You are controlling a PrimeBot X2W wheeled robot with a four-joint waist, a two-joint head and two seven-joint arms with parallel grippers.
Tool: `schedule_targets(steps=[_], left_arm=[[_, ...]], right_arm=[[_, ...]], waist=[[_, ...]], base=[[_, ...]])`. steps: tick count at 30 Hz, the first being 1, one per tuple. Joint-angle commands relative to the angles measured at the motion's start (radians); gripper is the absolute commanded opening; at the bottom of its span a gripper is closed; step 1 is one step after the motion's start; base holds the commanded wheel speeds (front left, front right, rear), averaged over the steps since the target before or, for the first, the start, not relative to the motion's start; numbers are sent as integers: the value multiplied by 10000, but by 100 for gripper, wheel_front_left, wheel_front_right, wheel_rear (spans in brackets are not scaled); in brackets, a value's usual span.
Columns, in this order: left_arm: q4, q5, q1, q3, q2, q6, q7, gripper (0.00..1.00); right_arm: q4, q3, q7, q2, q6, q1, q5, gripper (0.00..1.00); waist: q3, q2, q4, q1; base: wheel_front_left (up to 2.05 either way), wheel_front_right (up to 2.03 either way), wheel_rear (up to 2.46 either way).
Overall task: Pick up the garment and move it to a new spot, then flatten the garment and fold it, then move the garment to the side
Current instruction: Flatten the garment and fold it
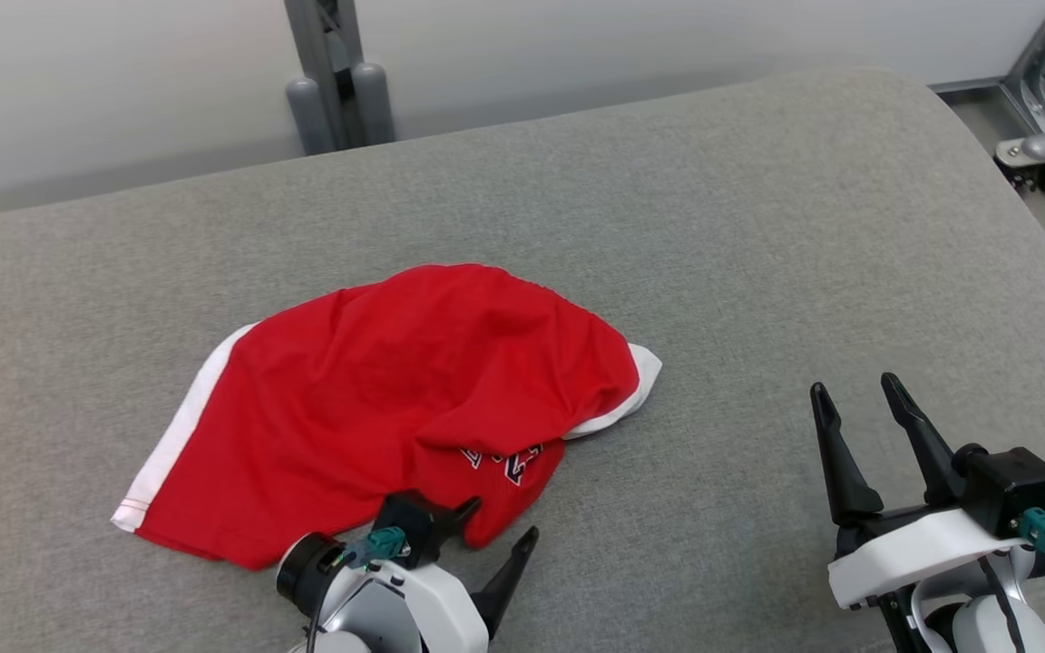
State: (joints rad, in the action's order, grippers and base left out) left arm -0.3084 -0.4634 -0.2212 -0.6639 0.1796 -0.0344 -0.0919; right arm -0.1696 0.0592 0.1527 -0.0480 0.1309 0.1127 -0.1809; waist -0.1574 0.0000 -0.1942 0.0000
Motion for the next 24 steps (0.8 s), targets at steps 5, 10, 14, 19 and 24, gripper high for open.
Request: schedule_targets(steps=[5,10,14,19,24], left_arm=[[-1088,149,-601,98,-88,112,288,79],[-1736,80,-844,114,-30,-18,399,0],[-1377,71,-930,-115,241,-428,458,0],[352,-417,-726,-620,1043,-879,-5,0],[2138,-788,-537,-922,2080,-954,-734,0]], right_arm=[[-160,-39,212,-47,-3,223,-71,100],[-244,-148,295,-47,-3,239,-103,100],[-292,-274,353,-46,-3,204,-118,100],[-335,-330,354,-46,-3,260,-74,100],[-380,-365,375,-50,-3,290,25,100]], waist=[[-210,0,-378,0],[-246,0,-415,0],[-225,0,-242,0],[-158,0,122,0],[-93,0,403,0]], base=[[0,0,0],[0,0,0],[0,0,0],[0,0,0],[0,0,0]])
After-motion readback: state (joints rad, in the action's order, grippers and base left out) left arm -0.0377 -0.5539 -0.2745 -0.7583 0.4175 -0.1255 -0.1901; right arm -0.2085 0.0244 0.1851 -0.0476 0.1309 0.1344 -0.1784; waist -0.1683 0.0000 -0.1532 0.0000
